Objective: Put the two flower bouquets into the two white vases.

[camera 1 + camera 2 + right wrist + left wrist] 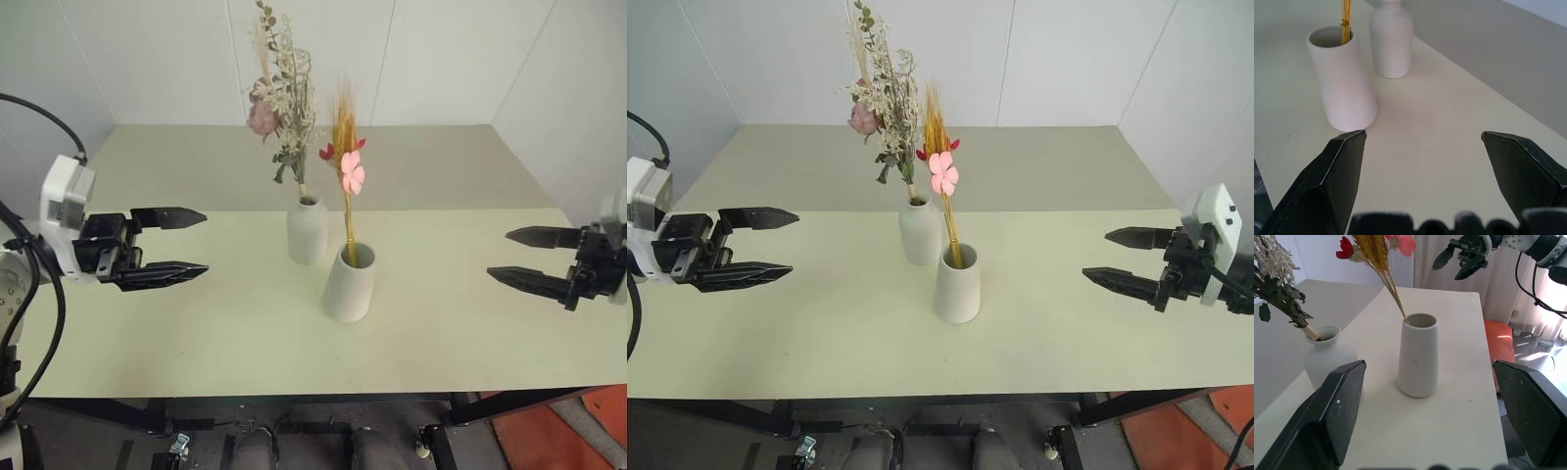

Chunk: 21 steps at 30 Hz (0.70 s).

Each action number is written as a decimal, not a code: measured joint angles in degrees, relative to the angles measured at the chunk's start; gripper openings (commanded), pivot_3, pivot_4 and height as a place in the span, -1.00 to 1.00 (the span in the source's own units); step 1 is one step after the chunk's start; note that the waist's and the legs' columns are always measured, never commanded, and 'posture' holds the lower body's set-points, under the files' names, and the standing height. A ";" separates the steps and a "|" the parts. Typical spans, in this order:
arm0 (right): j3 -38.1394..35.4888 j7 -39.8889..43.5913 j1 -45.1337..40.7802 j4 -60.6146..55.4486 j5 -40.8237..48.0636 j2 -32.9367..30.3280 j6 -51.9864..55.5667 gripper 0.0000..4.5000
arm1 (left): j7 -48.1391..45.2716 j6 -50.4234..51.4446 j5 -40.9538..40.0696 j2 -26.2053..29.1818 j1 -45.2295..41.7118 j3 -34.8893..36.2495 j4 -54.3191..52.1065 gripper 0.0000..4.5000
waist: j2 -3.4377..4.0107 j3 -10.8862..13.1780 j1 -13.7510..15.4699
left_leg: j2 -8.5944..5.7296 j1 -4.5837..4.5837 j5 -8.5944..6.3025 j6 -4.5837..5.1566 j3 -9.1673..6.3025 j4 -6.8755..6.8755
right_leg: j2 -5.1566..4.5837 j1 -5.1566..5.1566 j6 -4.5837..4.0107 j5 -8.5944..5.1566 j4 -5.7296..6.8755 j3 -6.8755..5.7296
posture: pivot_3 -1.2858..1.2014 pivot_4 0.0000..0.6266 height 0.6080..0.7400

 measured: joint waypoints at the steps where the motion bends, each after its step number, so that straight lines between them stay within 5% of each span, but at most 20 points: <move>1: -0.07 0.07 0.01 0.02 -0.07 0.00 -0.02 0.99 | 0.00 0.00 0.00 0.00 0.00 -0.01 0.00 1.00 | 0.00 0.00 0.00 | 0.00 0.00 0.00 0.00 0.00 0.00 | 0.00 0.00 0.00 0.00 0.00 0.00 | 0.03 -0.52 1.00; 21: -2.00 -0.03 1.33 -0.12 -0.45 0.00 -0.06 0.99 | 0.08 -0.03 0.11 -0.82 -0.41 -0.61 0.50 1.00 | 0.00 0.00 -0.01 | 0.00 0.02 0.00 0.00 0.01 0.01 | 0.00 0.01 0.00 0.00 0.01 0.01 | 0.03 -0.52 1.00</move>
